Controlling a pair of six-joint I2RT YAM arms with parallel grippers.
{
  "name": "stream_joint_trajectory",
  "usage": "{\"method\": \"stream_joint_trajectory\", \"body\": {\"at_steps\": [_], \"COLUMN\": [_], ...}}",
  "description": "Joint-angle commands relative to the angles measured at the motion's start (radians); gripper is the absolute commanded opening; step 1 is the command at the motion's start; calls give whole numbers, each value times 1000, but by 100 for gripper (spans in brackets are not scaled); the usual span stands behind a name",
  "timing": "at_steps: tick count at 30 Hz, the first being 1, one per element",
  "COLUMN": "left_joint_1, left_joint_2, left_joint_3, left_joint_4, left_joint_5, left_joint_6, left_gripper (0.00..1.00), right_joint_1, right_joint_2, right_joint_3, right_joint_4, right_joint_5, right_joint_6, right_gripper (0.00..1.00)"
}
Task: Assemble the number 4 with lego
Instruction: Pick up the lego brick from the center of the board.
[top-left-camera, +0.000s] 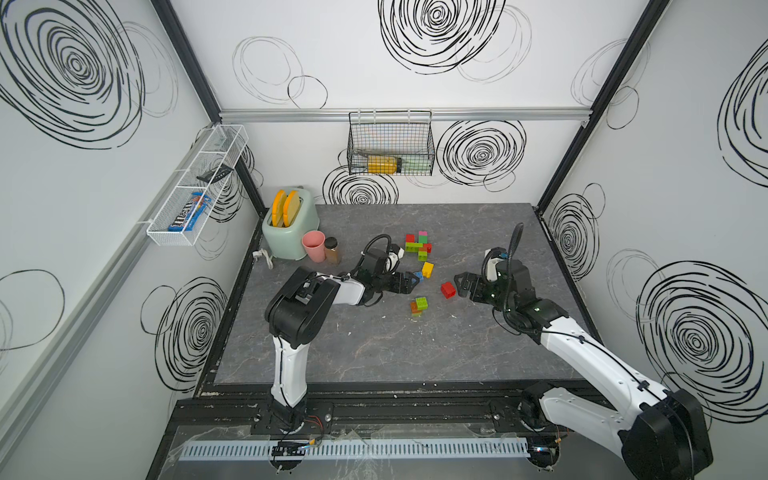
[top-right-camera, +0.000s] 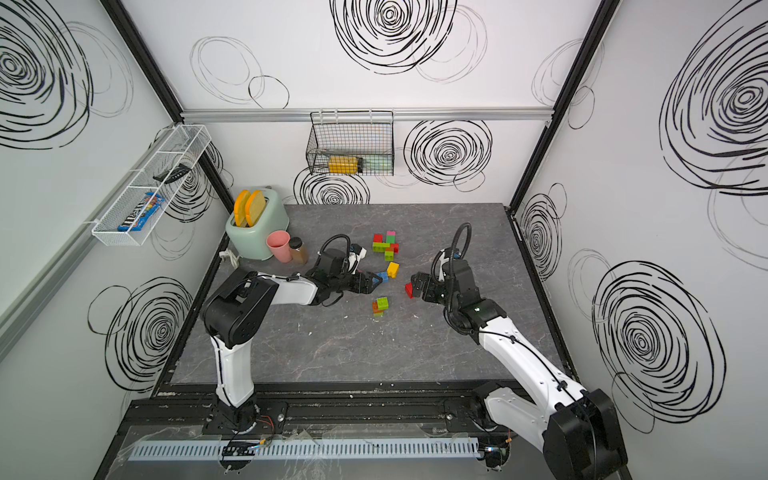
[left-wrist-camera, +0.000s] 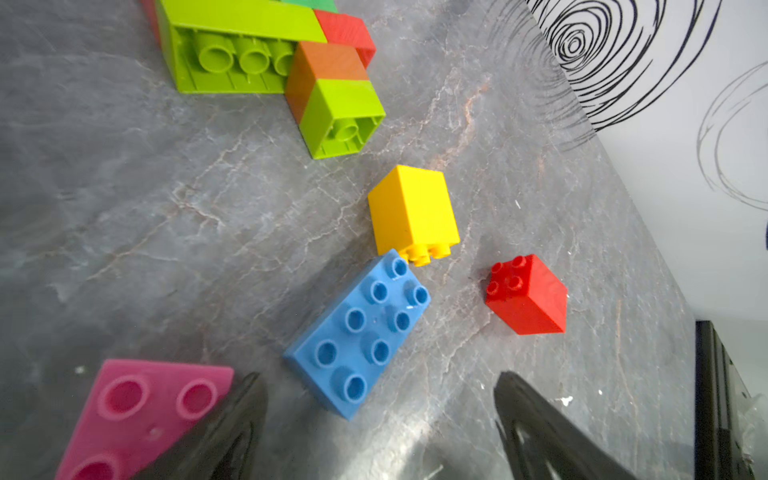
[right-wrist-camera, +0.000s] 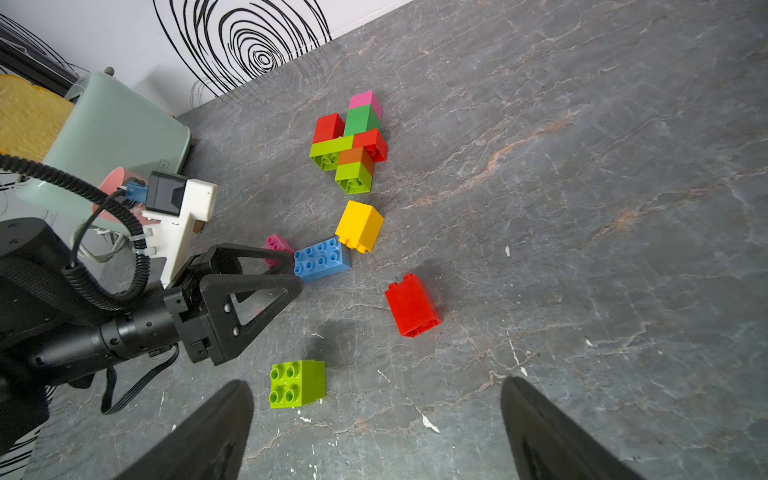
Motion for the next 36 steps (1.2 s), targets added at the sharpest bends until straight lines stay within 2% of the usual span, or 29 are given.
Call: {"method": "stream_joint_trajectory", "body": {"at_steps": [1,9,13,20,26,36], "left_joint_1": [2,-6,-8,-41,-64,-88], "left_joint_2": [31,81,85,55,72,62], "left_joint_3": [16,32,45,25,21,5], "left_joint_4": [78,130,110,23,6,36], "left_joint_5": [-3,44,51,-34,-132,-176], "left_joint_6": [83,202,256,343,369,390], "left_gripper": [90,87,81,71,63,41], "right_joint_1": [-3,-5,-3,-3,-4,-4], "right_joint_2": [-6,-24,-31,-37,-40,-48], "right_joint_3": [19,26,24,25,32,20], "right_joint_4": [-24,-35,-34,-29,-37,-37], "right_joint_5": [1,1,-1,3,7,10], "right_joint_6": [-9,-13,-13,-17,-33,-33], "right_gripper": [97,97,97,97,97,97]}}
